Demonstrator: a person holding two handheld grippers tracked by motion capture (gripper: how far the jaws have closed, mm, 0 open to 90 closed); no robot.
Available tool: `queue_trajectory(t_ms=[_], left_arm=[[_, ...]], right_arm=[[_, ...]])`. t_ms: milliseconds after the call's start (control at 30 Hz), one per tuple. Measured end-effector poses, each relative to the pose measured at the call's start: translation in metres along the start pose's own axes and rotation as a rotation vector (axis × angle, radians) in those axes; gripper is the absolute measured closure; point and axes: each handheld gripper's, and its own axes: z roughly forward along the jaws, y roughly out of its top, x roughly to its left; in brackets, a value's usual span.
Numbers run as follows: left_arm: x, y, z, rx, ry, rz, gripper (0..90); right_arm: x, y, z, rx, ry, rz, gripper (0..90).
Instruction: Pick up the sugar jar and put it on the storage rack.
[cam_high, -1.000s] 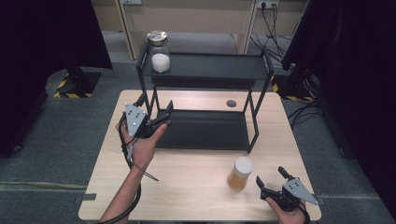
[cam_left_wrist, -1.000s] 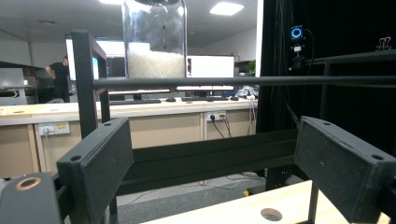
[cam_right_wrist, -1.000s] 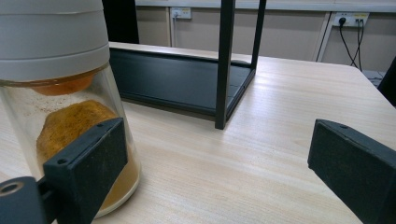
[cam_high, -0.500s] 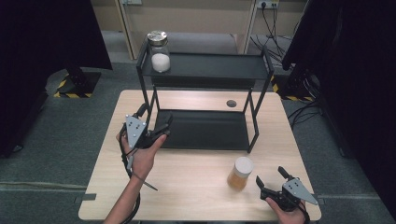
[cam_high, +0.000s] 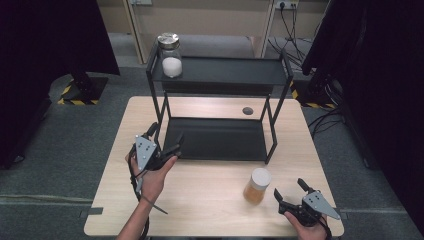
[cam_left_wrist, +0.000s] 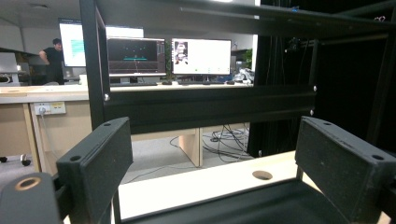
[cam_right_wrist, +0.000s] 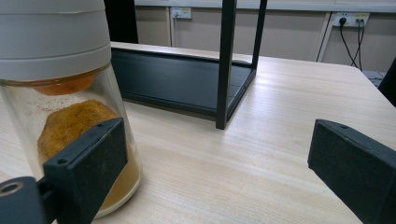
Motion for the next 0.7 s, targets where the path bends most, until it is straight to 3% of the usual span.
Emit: queue_trajectory(t_ms=[700], left_arm=[[-0.003,-0.053,-0.031,0.097,-0.047,-0.022,11.1]], right_arm=[[0.000,0.000,0.000,-0.002,0.001,-0.002,5.0]])
